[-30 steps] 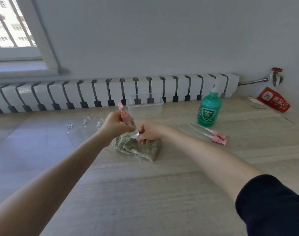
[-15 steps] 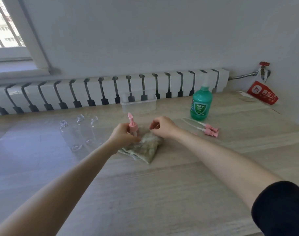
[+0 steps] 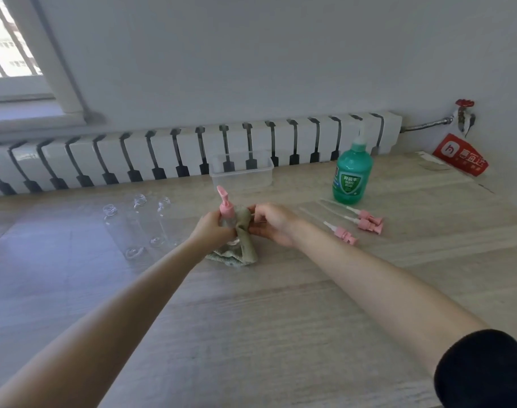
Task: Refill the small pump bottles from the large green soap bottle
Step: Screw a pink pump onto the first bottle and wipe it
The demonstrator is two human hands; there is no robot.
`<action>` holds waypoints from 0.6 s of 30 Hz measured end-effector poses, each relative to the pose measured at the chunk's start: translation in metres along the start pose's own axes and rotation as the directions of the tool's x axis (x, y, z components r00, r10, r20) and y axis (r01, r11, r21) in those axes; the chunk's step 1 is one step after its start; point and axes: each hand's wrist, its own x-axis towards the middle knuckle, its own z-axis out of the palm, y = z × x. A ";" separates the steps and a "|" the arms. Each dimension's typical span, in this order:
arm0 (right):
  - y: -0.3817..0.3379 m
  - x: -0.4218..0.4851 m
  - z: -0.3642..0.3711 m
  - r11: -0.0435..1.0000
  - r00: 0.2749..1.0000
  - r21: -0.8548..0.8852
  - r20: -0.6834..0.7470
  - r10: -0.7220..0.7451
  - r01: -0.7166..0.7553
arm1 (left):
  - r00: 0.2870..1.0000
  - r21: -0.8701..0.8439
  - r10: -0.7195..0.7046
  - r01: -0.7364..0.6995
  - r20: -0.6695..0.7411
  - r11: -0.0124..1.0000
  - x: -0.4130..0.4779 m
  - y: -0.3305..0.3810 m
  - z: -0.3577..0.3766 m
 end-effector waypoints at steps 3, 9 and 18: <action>0.014 -0.002 -0.005 0.949 0.979 -0.243 0.047 -0.197 0.203 | 0.999 0.043 -0.024 0.023 0.021 0.999 0.005 0.002 0.002; 0.020 -0.001 0.006 0.753 0.937 -0.575 0.076 -0.340 0.320 | 0.992 0.250 -0.086 0.060 0.094 0.966 0.008 0.001 0.002; 0.015 0.000 0.006 0.262 0.959 -0.953 0.080 -0.273 0.154 | 0.998 -0.064 -0.044 0.041 -0.044 0.997 -0.003 -0.005 -0.002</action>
